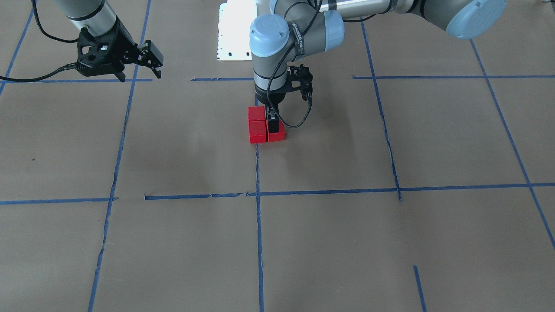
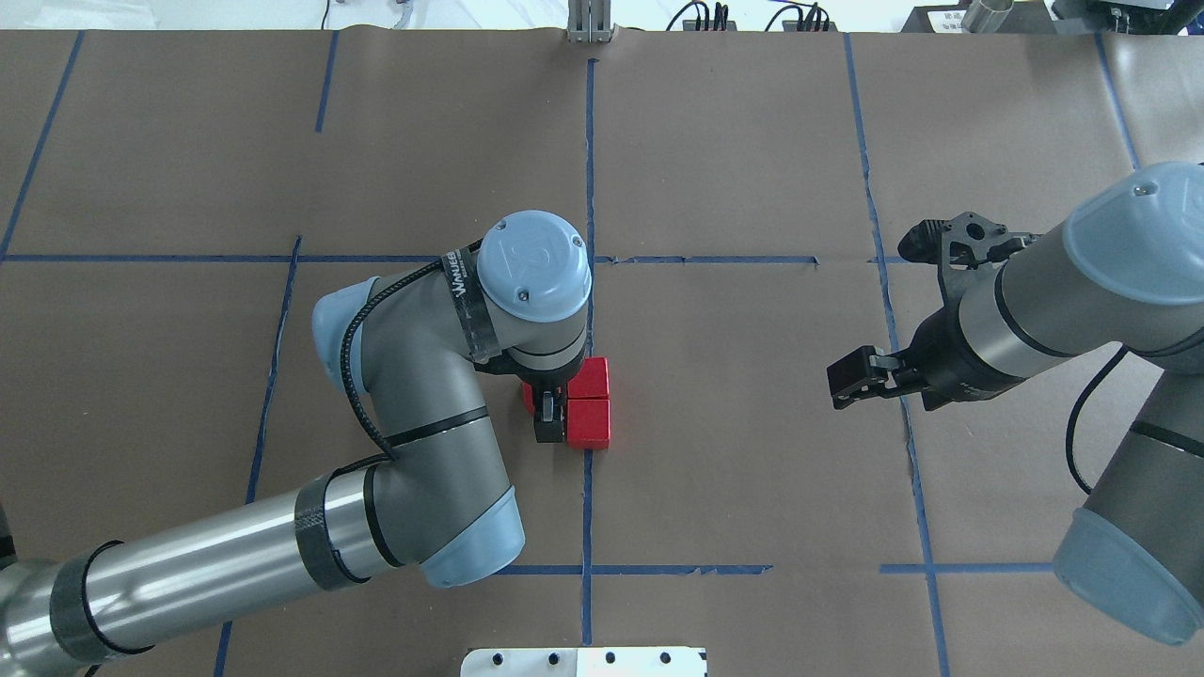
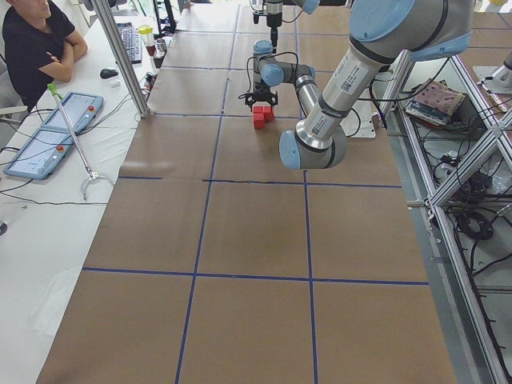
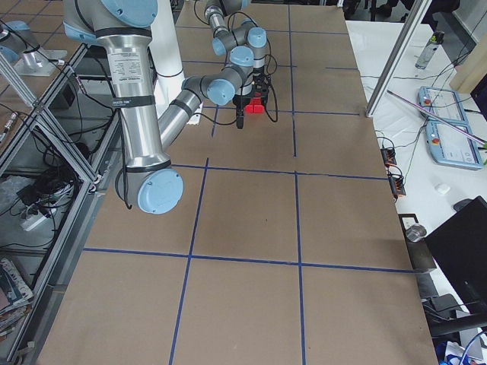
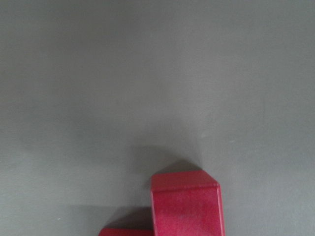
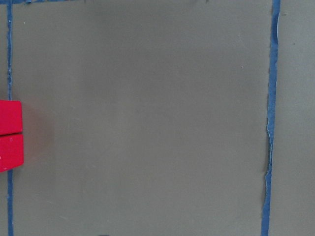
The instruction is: Form red blocks into L shape at center
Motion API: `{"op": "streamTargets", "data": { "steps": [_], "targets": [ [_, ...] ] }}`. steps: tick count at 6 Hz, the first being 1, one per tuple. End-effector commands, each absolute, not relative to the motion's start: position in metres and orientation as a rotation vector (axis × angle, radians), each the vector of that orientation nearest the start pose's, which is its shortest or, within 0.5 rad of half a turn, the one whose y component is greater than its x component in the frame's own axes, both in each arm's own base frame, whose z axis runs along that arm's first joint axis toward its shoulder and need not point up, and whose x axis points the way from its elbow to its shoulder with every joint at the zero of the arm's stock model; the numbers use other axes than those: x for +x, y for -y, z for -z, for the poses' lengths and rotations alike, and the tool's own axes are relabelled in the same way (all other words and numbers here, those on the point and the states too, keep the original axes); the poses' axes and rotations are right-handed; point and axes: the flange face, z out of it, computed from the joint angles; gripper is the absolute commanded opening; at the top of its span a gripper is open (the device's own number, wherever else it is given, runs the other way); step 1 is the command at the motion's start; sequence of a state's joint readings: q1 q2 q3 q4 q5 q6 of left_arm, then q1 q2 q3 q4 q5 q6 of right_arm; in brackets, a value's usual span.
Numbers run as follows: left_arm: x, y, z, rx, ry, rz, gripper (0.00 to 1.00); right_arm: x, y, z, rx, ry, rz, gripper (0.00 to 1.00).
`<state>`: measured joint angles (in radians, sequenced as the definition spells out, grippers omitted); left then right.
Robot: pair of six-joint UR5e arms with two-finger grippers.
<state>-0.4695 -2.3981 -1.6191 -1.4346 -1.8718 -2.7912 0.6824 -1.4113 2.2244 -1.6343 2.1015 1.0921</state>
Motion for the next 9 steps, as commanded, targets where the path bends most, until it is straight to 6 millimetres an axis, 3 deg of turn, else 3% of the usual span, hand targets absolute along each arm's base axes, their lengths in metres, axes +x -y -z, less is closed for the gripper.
{"op": "streamTargets", "data": {
  "steps": [1,3,4,5,6,7,8,9],
  "targets": [
    [0.536,0.416,-0.138,-0.525,-0.705,1.332,1.0,-0.279,0.377,-0.314,-0.044,0.865,-0.059,1.0],
    [0.442,0.401,-0.187,-0.364,-0.809,1.003,1.0,-0.235,0.397,-0.337,-0.078,0.862,-0.152,1.0],
    [0.407,0.397,-0.205,-0.256,-0.833,0.82,1.0,-0.225,0.403,-0.344,-0.065,0.853,-0.155,1.0],
    [0.38,0.404,-0.226,-0.182,-0.825,0.699,1.0,-0.195,0.412,-0.371,-0.029,0.82,-0.121,1.0],
    [0.349,0.42,-0.269,-0.124,-0.779,0.496,1.0,-0.167,0.419,-0.399,0.0,0.783,-0.071,1.0],
    [0.307,0.439,-0.3,-0.096,-0.759,0.412,1.0,-0.146,0.431,-0.426,-0.008,0.78,-0.037,1.0],
    [0.261,0.454,-0.333,-0.077,-0.739,0.338,1.0,-0.102,0.437,-0.45,-0.008,0.826,-0.02,1.0],
    [0.191,0.474,-0.379,-0.022,-0.727,0.157,1.0,-0.063,0.441,-0.486,0.022,0.821,0.042,1.0]
  ]
}}
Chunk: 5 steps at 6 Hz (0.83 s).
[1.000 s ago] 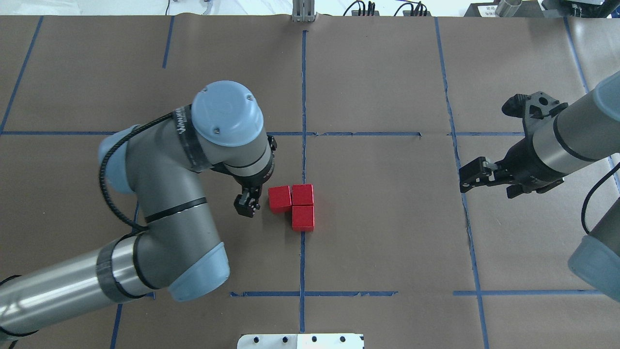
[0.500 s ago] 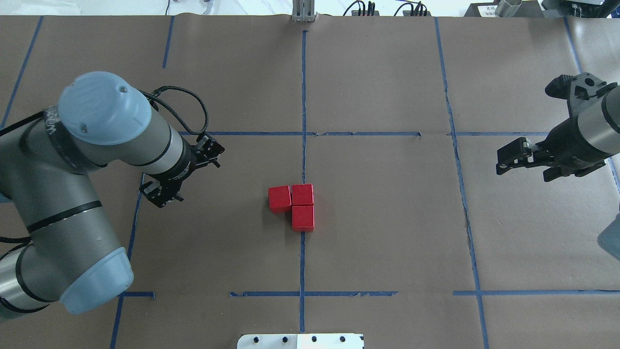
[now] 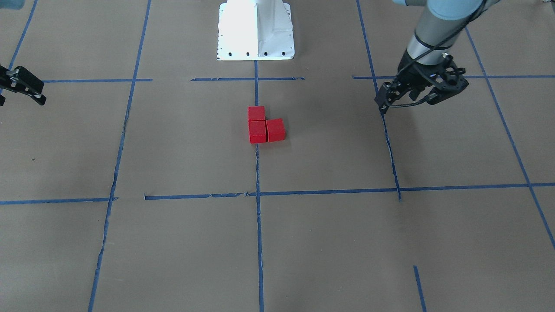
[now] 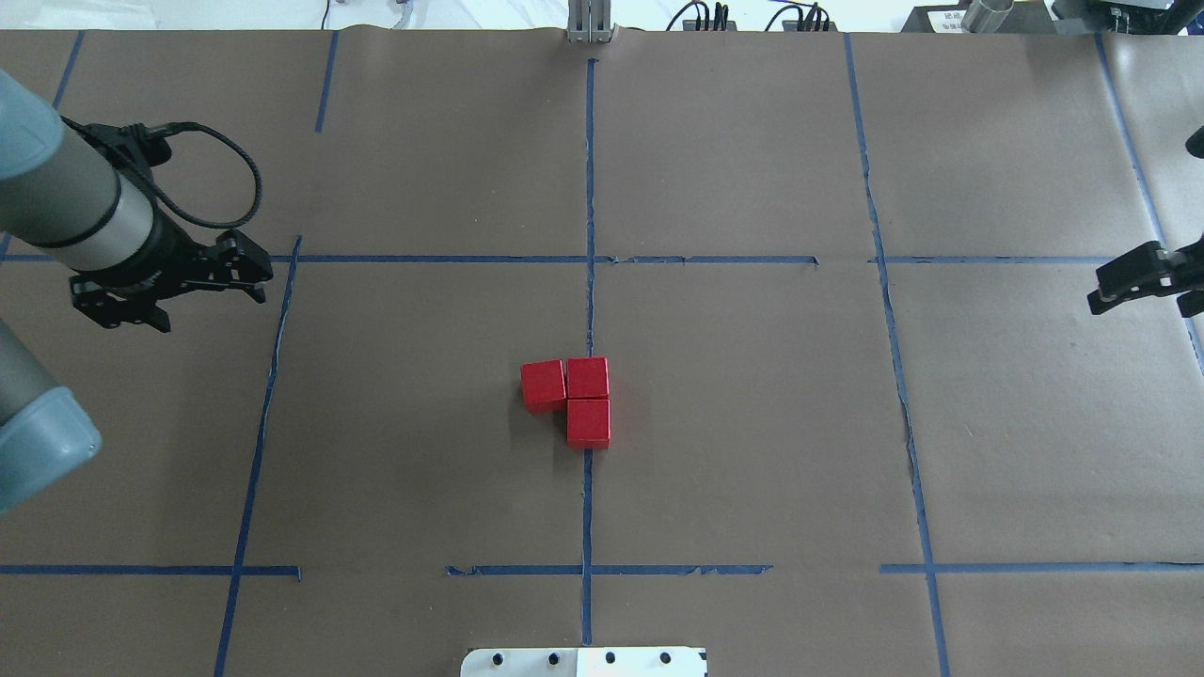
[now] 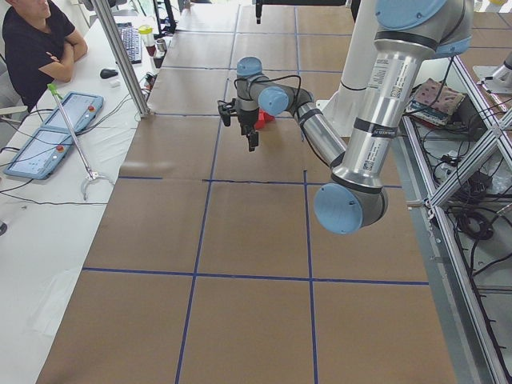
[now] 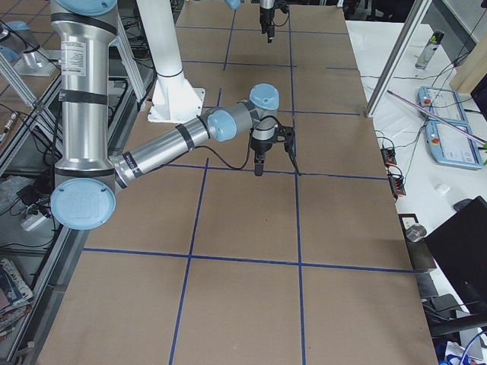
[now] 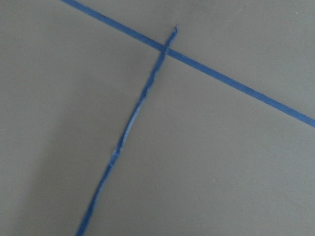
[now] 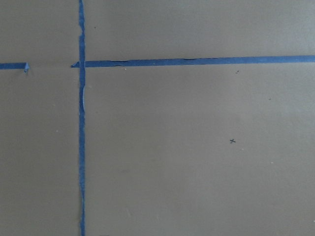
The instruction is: Form red blocks into L shape at center
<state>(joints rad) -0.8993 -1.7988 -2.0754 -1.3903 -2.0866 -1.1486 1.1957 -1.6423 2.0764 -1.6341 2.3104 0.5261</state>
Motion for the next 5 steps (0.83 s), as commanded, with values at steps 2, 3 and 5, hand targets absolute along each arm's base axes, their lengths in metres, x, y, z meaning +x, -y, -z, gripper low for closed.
{"op": "streamTargets", "data": {
  "steps": [2,3,5],
  "targets": [
    [0.065,0.525,-0.49,0.007,-0.74,-0.055,1.0,-0.004,0.438,-0.562,0.017,0.833,0.088,1.0],
    [0.021,0.534,-0.526,0.015,-0.754,-0.091,1.0,0.021,0.436,-0.581,0.018,0.847,0.063,1.0],
    [-0.031,0.511,-0.574,-0.003,-0.766,-0.065,1.0,0.024,0.422,-0.592,0.004,0.843,0.058,1.0]
  ]
}}
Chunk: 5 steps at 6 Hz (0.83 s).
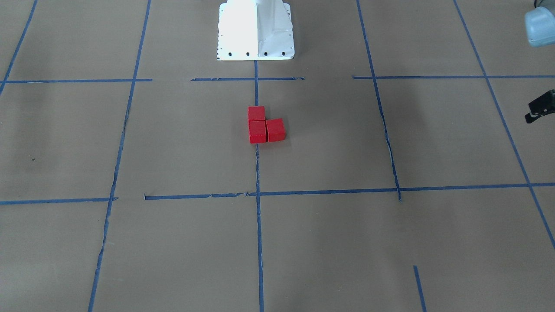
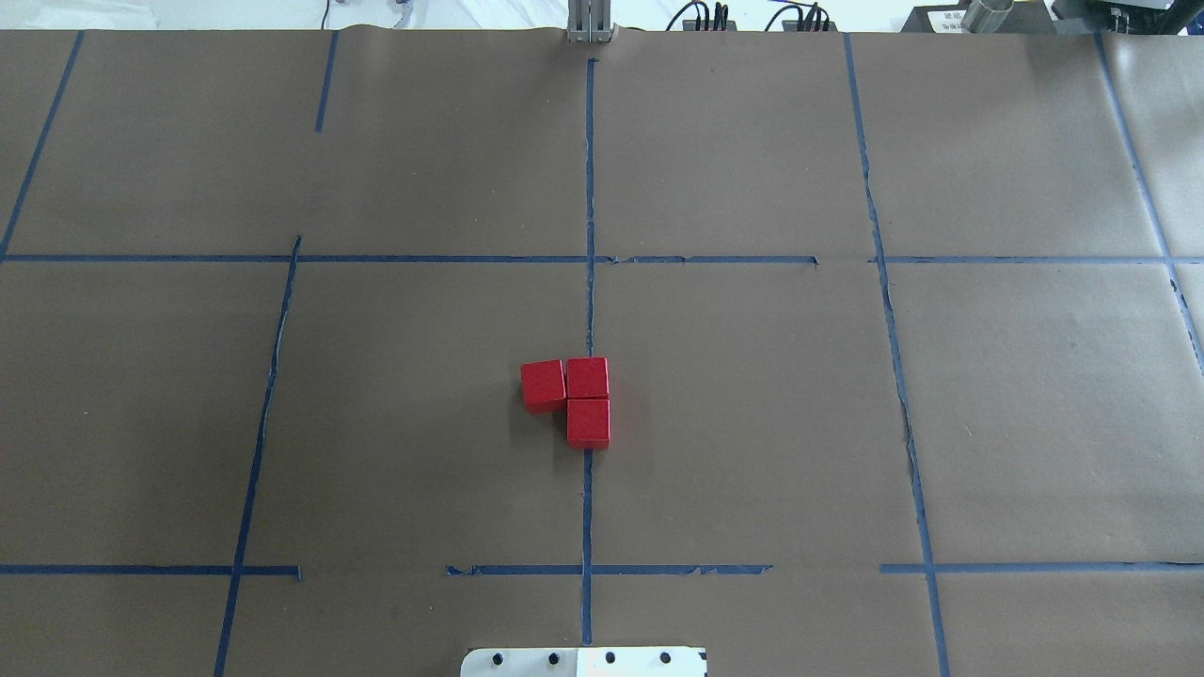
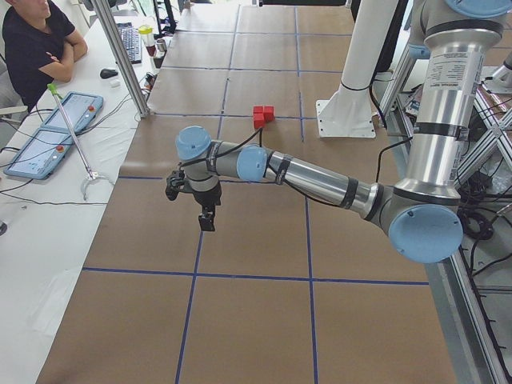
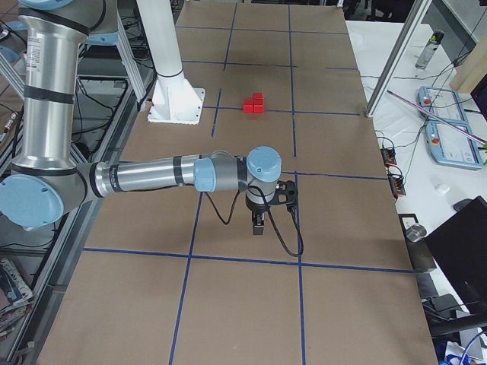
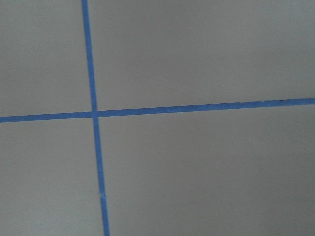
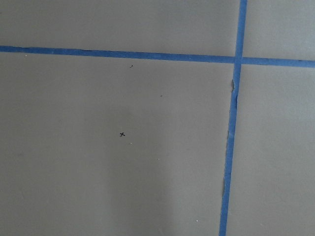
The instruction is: Form red blocks into L shape at center
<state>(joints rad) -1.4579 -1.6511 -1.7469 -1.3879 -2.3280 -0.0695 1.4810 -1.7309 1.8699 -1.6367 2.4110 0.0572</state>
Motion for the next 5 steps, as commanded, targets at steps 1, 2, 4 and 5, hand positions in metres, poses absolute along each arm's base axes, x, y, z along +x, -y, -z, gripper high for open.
{"op": "streamTargets", "data": {
  "steps": [1,2,4,5],
  "targets": [
    [-0.045,0.481,-0.605,-0.013,-0.772,-0.109,1.0,0.024,0.419,-0.601,-0.012,0.832,0.052,1.0],
    [-0.051,0.473,-0.612,-0.028,-0.803,-0.085,1.0,0.025,0.409,-0.599,-0.009,0.834,0.055,1.0],
    [-0.058,0.457,-0.617,-0.044,-0.808,-0.061,1.0,0.026,0.399,-0.599,-0.013,0.835,0.053,1.0],
    [-0.059,0.44,-0.617,-0.047,-0.808,-0.058,1.0,0.026,0.395,-0.598,-0.013,0.835,0.053,1.0]
  ]
}}
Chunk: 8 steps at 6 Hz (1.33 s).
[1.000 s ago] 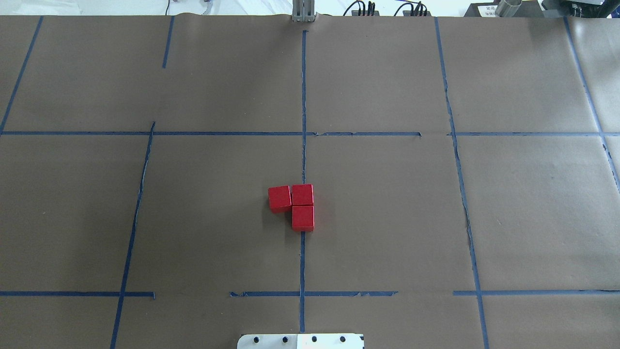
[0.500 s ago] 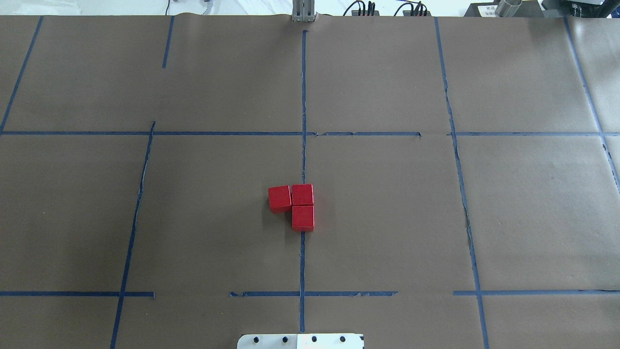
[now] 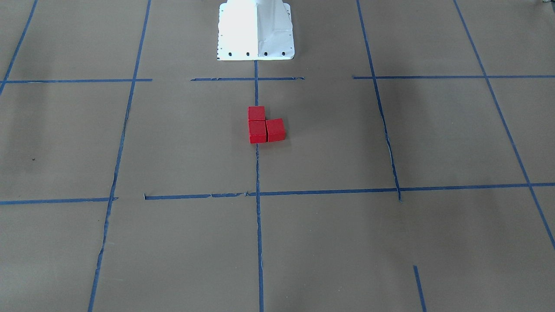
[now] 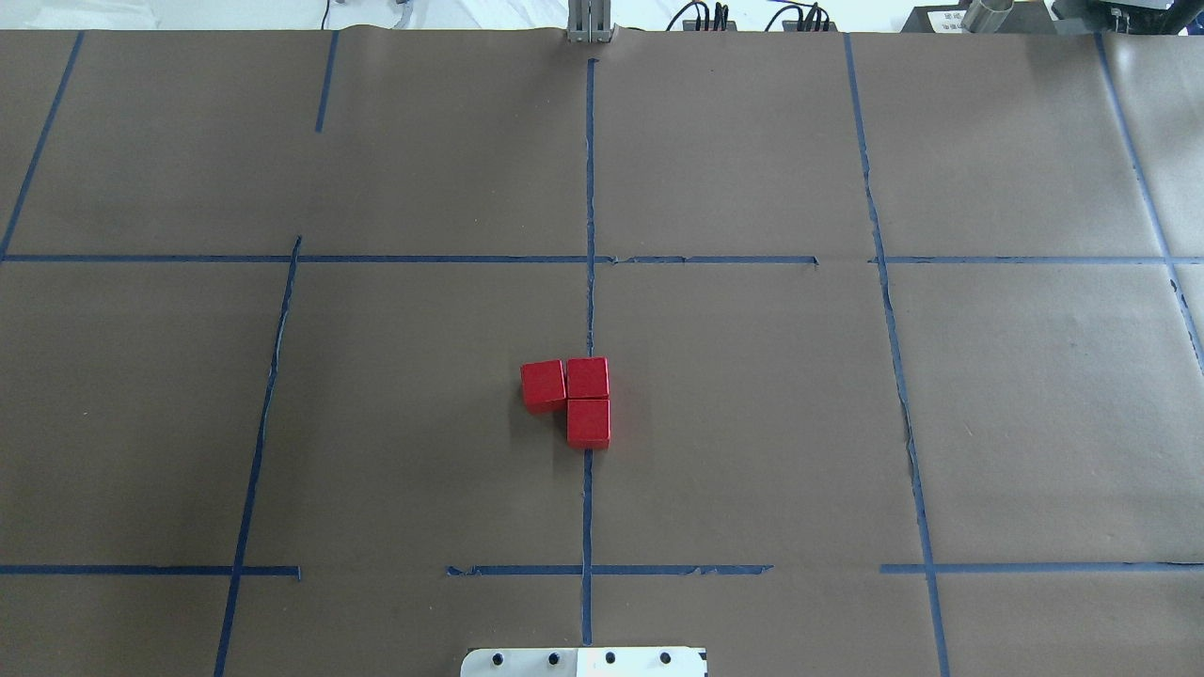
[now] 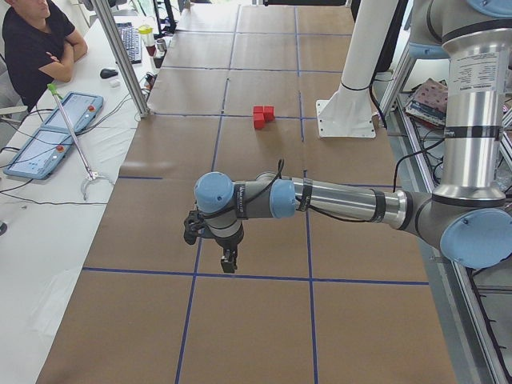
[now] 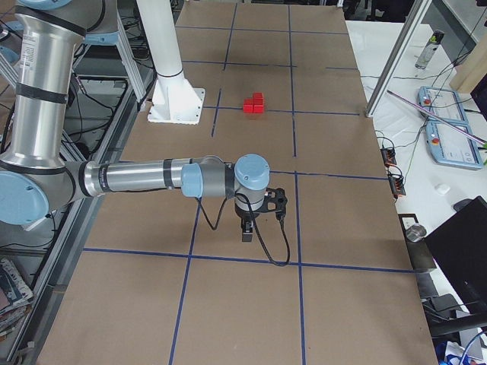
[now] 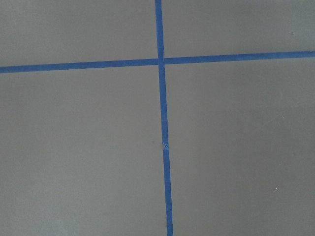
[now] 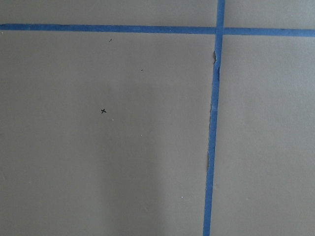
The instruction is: Form red blocks into L shape at center
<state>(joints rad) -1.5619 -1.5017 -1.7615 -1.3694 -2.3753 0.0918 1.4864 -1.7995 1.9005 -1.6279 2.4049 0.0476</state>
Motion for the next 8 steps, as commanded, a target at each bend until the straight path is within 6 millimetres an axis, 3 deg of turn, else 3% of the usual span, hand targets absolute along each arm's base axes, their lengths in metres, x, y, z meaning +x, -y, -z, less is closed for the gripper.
{"op": "streamTargets", "data": {
  "steps": [1,2,3,4,8],
  "targets": [
    [-0.059,0.408,-0.622,-0.053,-0.802,-0.059,1.0,0.026,0.395,-0.593,-0.006,0.839,0.054,1.0],
    [-0.058,0.405,-0.629,-0.066,-0.807,-0.054,1.0,0.026,0.396,-0.581,0.015,0.837,0.06,1.0],
    [-0.059,0.402,-0.625,-0.056,-0.811,-0.063,1.0,0.026,0.4,-0.584,0.012,0.832,0.059,1.0],
    [-0.063,0.385,-0.621,-0.051,-0.825,-0.05,1.0,0.026,0.401,-0.587,0.007,0.834,0.054,1.0],
    [-0.061,0.409,-0.61,-0.026,-0.827,-0.058,1.0,0.026,0.396,-0.59,-0.003,0.833,0.053,1.0]
  ]
}}
